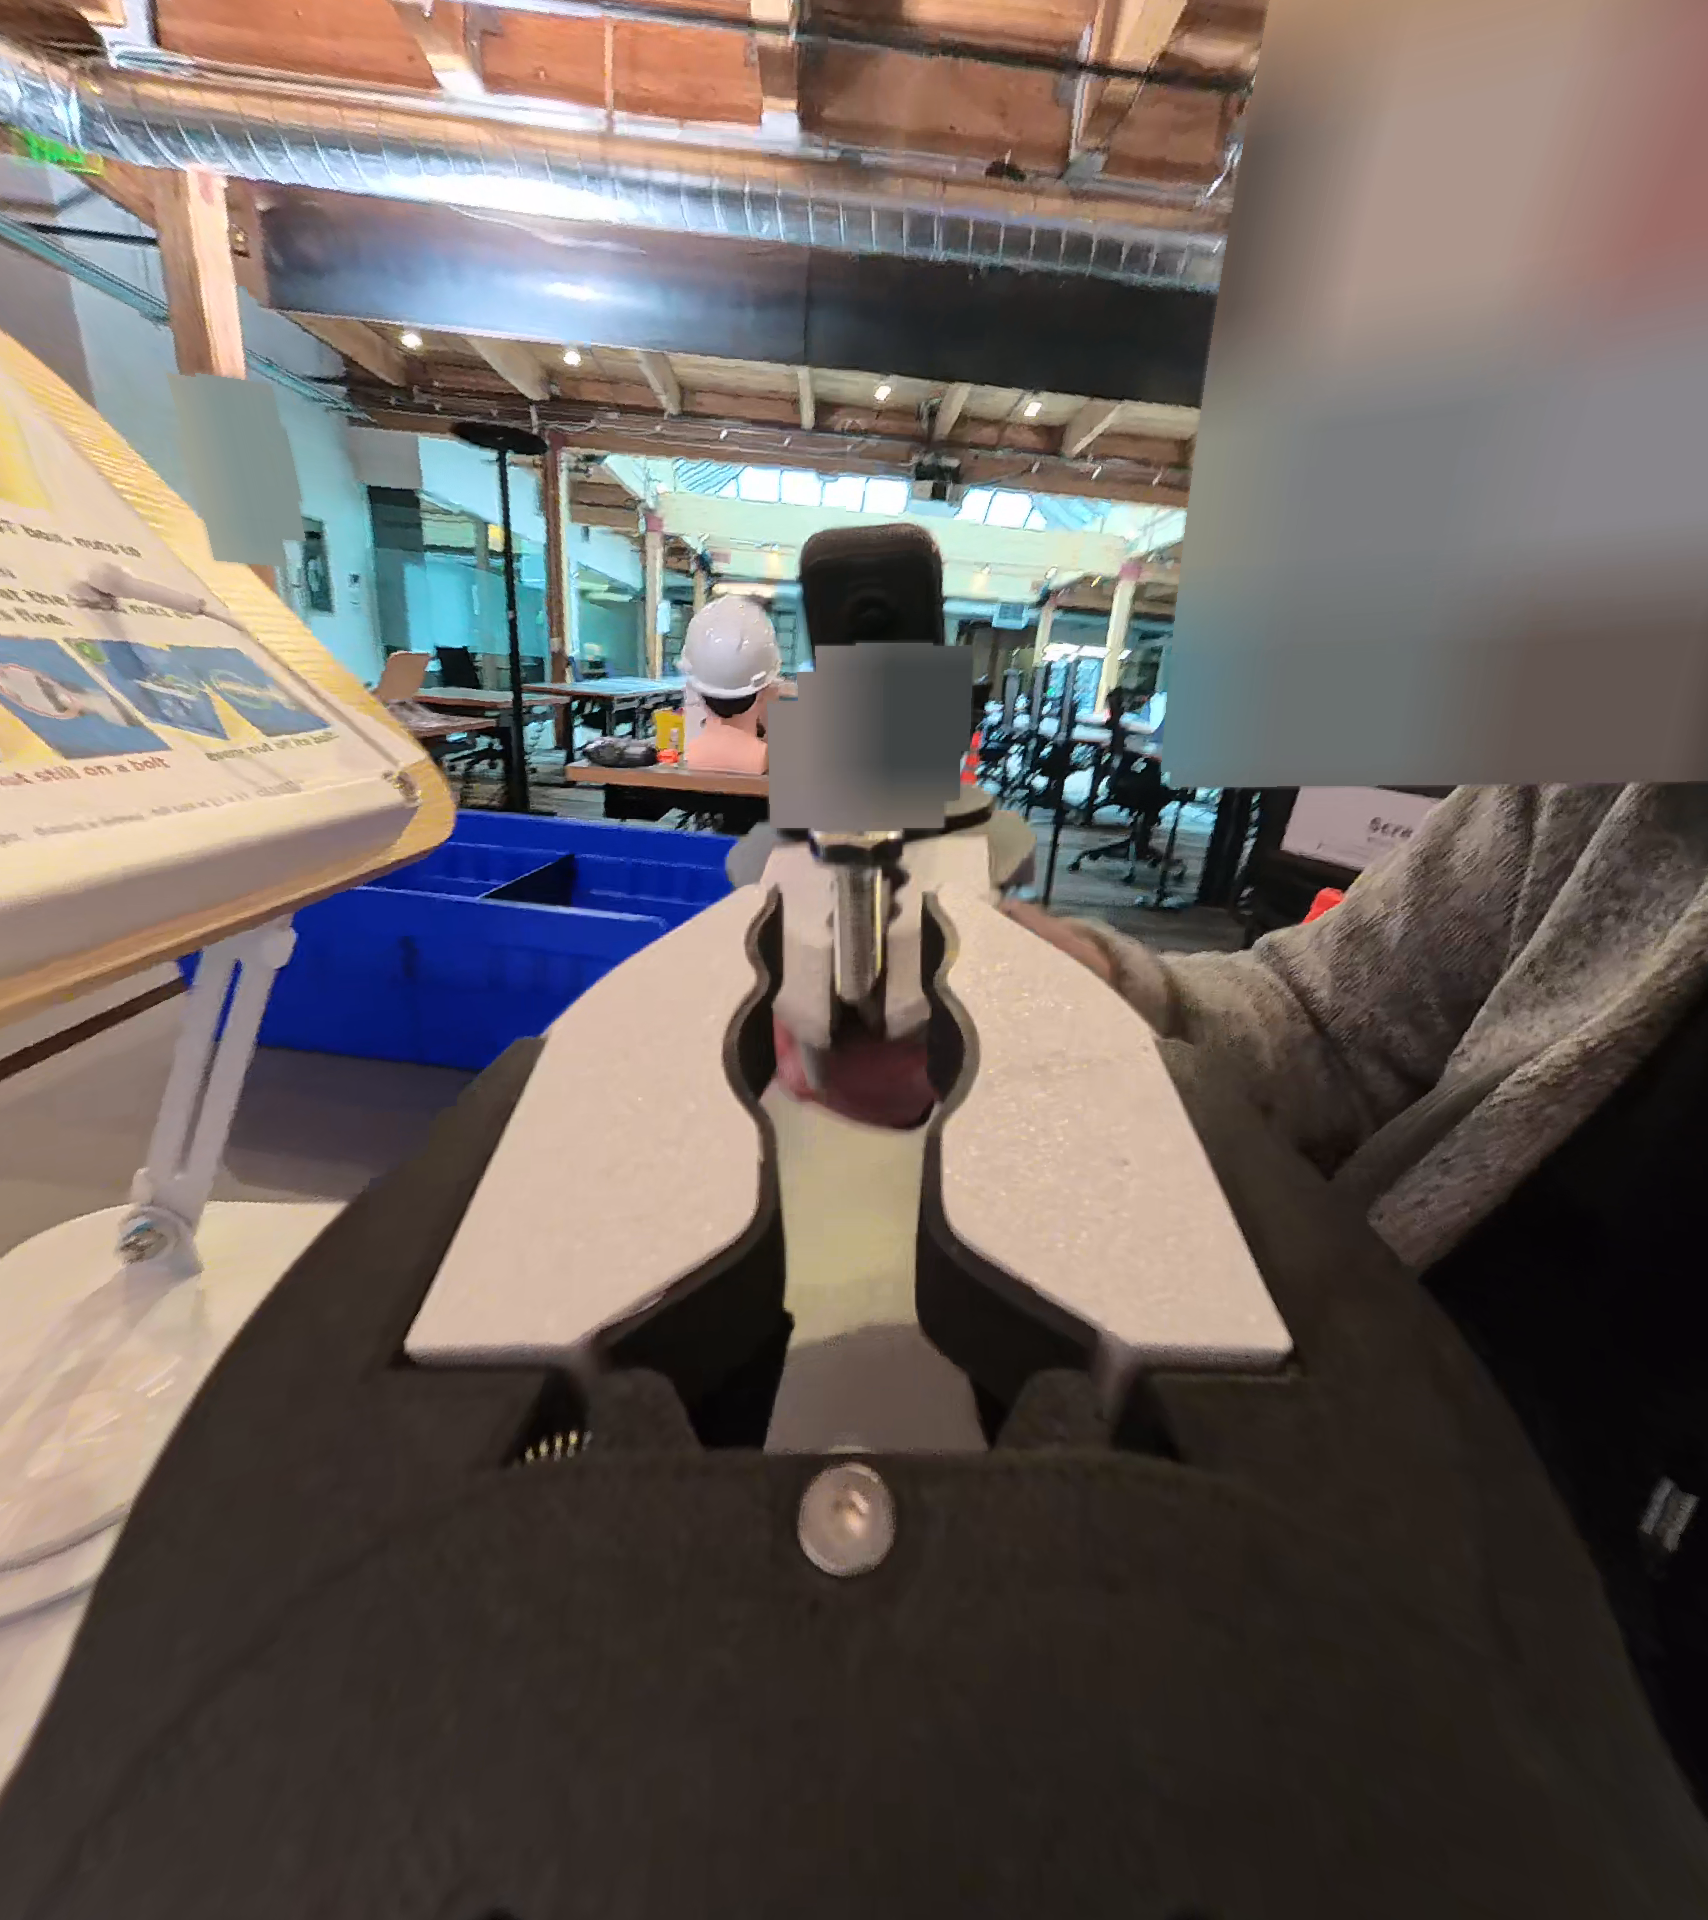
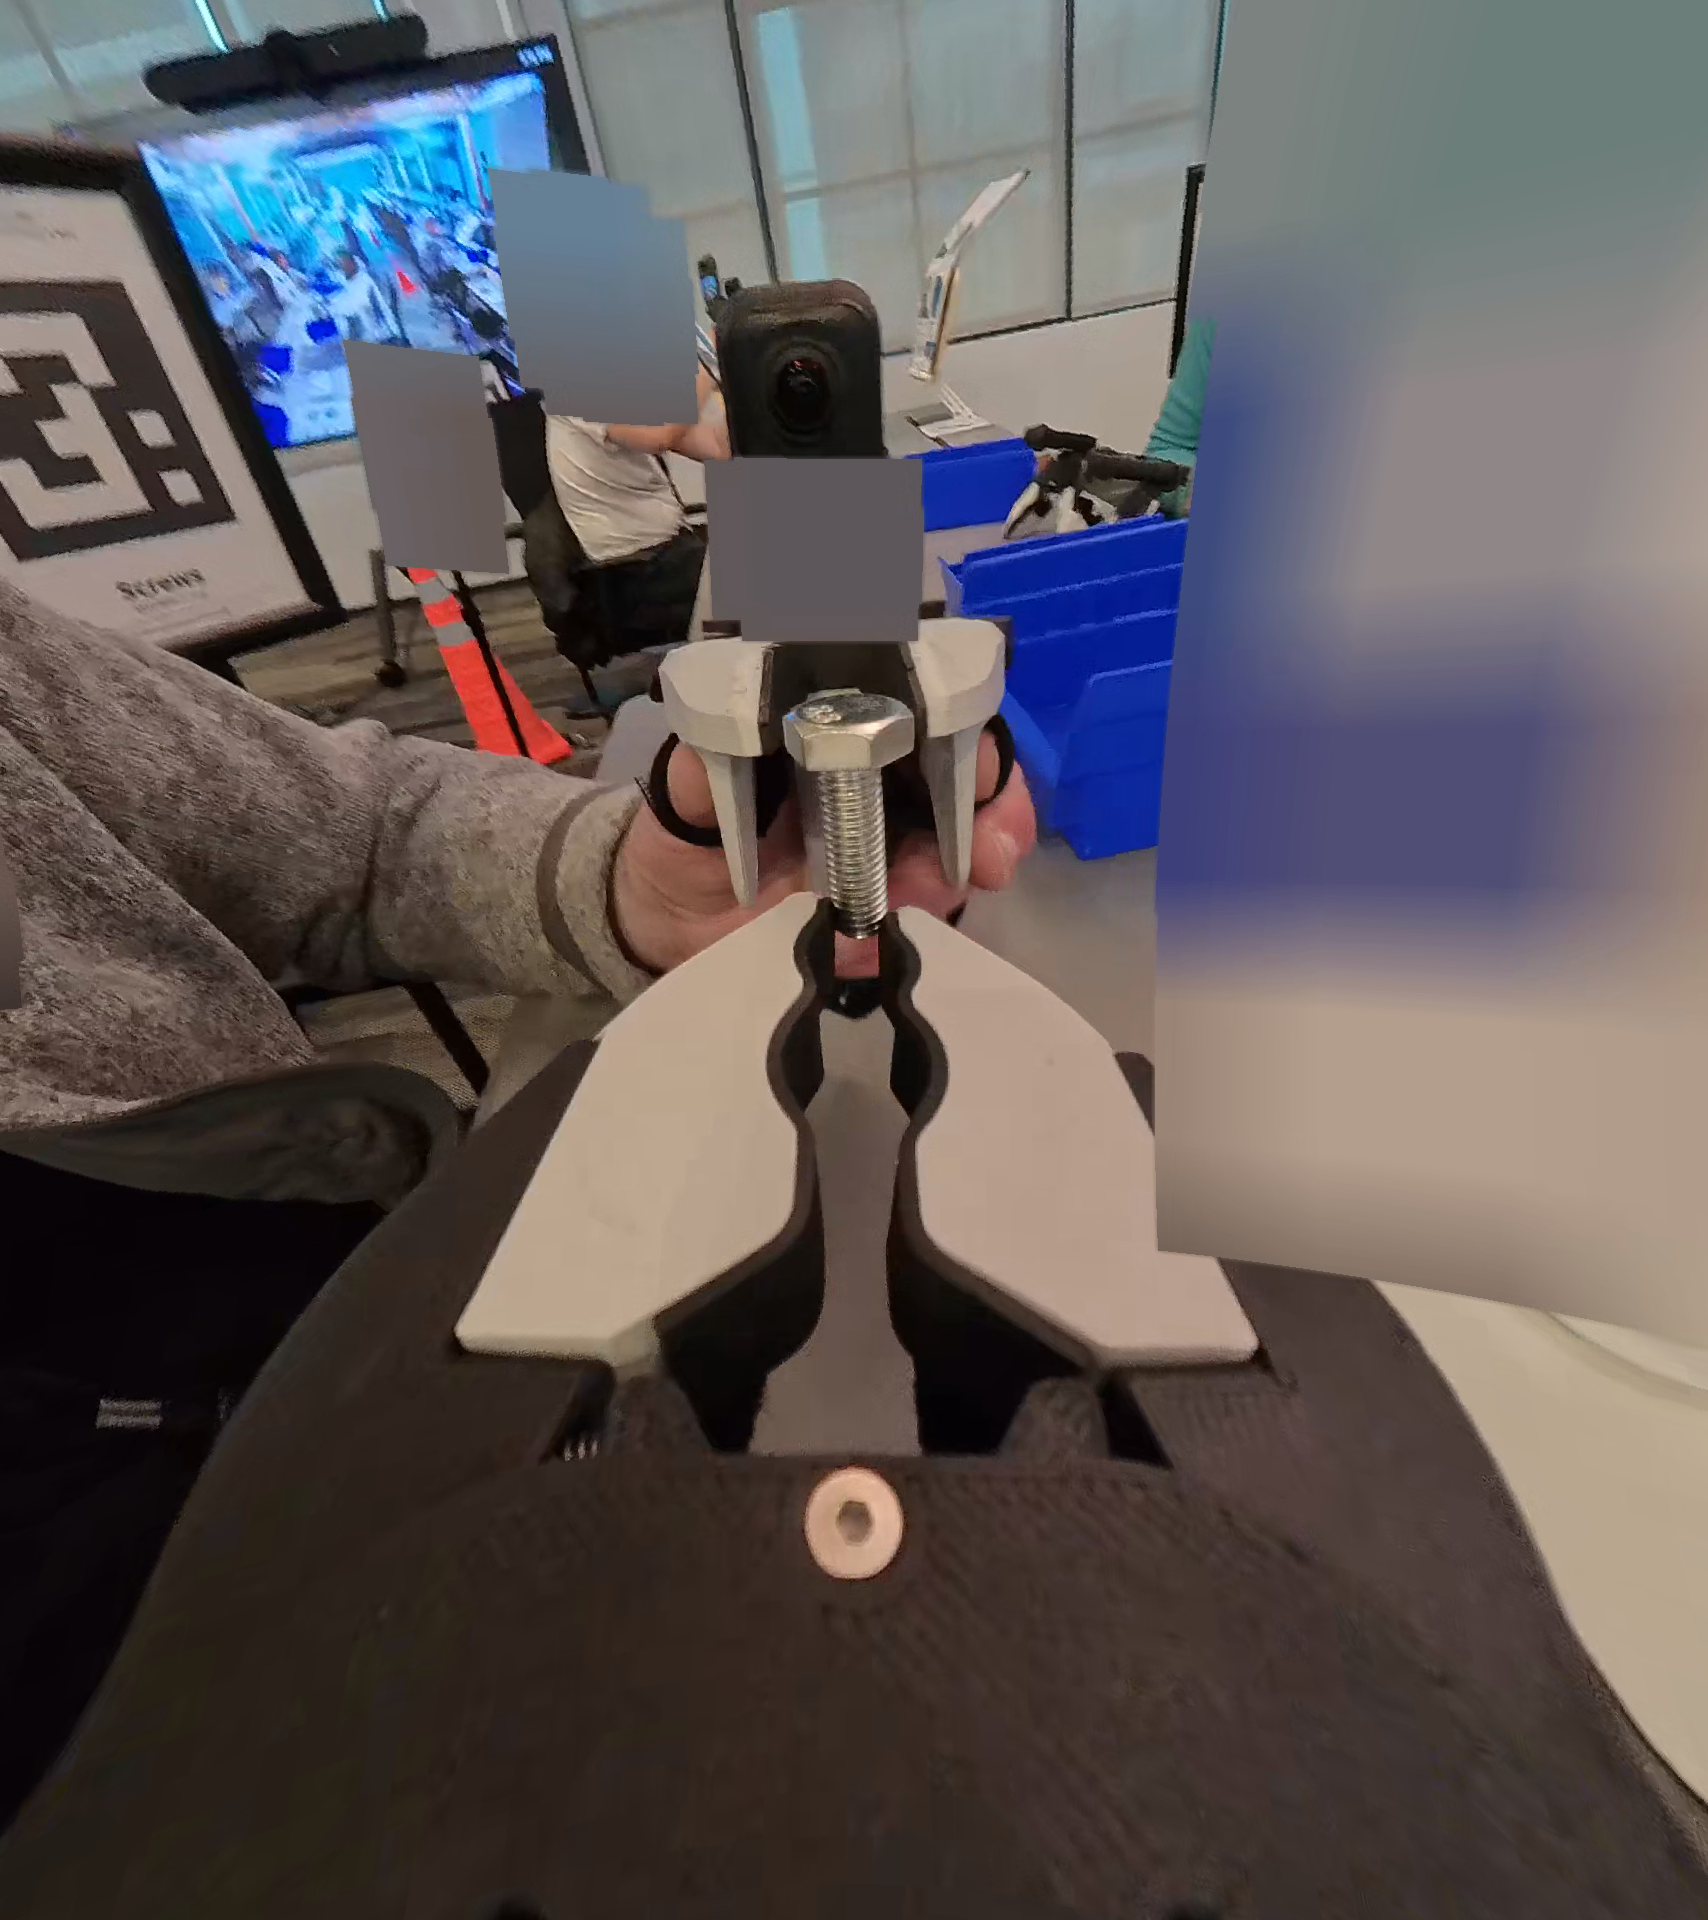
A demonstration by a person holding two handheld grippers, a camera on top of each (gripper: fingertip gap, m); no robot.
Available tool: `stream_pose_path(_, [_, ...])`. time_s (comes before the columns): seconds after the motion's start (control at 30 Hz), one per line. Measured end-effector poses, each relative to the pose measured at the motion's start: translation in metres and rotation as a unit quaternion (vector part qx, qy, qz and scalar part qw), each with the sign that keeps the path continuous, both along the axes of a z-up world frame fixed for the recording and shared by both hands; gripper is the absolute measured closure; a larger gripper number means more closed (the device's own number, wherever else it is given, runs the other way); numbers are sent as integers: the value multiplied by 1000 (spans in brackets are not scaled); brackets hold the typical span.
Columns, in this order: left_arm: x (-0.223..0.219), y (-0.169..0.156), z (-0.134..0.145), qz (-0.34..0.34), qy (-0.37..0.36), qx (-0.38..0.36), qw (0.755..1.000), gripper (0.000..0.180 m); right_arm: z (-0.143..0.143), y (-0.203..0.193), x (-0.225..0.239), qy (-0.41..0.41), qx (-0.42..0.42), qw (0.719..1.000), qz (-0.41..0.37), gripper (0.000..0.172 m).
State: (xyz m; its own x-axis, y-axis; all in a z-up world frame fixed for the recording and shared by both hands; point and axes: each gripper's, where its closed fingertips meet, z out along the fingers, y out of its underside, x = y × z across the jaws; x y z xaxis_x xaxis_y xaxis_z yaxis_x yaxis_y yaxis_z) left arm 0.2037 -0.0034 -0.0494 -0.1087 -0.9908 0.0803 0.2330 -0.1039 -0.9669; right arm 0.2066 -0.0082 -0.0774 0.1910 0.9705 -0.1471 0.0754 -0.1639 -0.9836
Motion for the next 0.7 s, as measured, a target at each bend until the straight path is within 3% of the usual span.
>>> stream_pose_path(0.2, [-11,12,-16,14,33,-9,999,180,8,17,57,-31,15,997,-70,163])
stream_pose_path(0.4, [-13,28,-72,52,173,-13,984,180,21,61,147,-90,54,975,-197,163])
stream_pose_path(0.5, [-17,40,-100,84,238,-1,968,180,31,90,194,-122,62,956,-259,163])
stream_pose_path(0.57, [-15,38,-98,72,229,-17,971,180,30,113,225,-160,62,937,-304,163])
stream_pose_path(0.7, [-12,38,-107,73,255,-6,964,180,6,160,280,-251,16,899,-358,163])
